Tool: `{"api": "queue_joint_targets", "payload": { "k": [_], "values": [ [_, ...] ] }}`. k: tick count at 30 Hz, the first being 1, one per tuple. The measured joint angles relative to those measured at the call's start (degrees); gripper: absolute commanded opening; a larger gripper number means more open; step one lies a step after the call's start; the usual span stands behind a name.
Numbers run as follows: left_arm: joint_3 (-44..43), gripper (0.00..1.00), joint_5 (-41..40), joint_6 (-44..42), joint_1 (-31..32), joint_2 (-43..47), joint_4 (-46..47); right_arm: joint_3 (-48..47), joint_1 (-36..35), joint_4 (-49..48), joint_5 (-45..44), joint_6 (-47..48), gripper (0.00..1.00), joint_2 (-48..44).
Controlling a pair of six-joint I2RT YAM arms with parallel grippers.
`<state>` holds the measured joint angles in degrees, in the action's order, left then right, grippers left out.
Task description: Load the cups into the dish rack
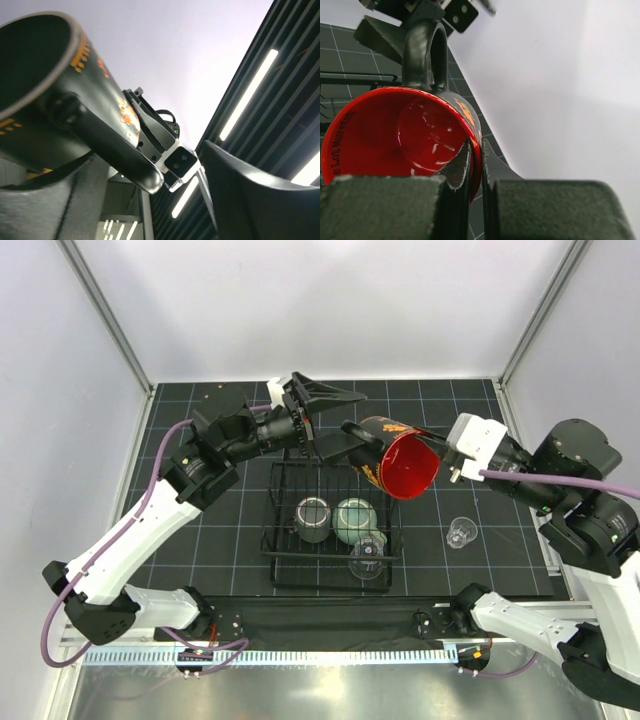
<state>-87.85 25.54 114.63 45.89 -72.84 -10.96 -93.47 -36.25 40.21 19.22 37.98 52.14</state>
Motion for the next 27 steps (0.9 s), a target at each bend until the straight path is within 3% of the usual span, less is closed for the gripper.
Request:
{"api": "queue_joint_targets", "payload": {
  "k": [5,12,20,23,27],
  "values": [
    [1.7,0.99,-2.01,0.26,-0.26,1.49,1.07,2.32,-0.02,0.15,-3.69,-1.99,0.04,-0.15],
    [3.54,1.0,-2.21,-0.15,-1.38,3.15,1.42,2.51,-0.02,0.17,-14.36,-4.81,0.04,-1.14],
    [-0.79,1.0,1.18,-8.59,-4.48,2.27,-2.51,2.99,0.46,2.38,-40.06,-7.82,0.04,-0.76],
    [-3.02,1.0,2.16,-13.0,-6.58,2.45,-6.25,3.82,5.29,4.22,-45.2,-9.66,0.04,0.79],
    [-3.26,1.0,3.45,-17.46,-9.33,3.72,-10.47,6.05,19.34,6.64,-44.09,-13.86,0.04,3.67]
  ]
}}
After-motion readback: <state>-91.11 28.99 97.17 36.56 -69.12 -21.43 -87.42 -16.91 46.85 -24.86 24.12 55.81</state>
